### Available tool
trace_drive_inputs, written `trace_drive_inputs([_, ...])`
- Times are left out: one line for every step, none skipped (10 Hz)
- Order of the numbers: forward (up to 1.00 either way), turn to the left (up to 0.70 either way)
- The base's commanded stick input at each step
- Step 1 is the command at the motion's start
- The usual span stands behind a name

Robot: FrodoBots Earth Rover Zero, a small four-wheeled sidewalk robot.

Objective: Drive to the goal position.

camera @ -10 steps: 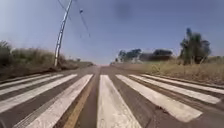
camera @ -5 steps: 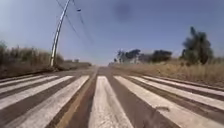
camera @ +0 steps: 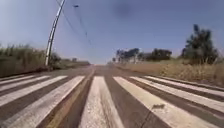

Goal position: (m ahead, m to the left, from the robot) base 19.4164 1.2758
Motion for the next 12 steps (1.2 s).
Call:
trace_drive_inputs([1.0, 0.27])
trace_drive_inputs([1.0, 0.0])
trace_drive_inputs([1.0, 0.0])
trace_drive_inputs([1.0, 0.0])
trace_drive_inputs([1.0, 0.0])
trace_drive_inputs([1.0, 0.0])
trace_drive_inputs([1.0, 0.0])
trace_drive_inputs([1.0, 0.0])
trace_drive_inputs([1.0, 0.0])
trace_drive_inputs([1.0, 0.0])
trace_drive_inputs([1.0, 0.0])
trace_drive_inputs([1.0, 0.0])
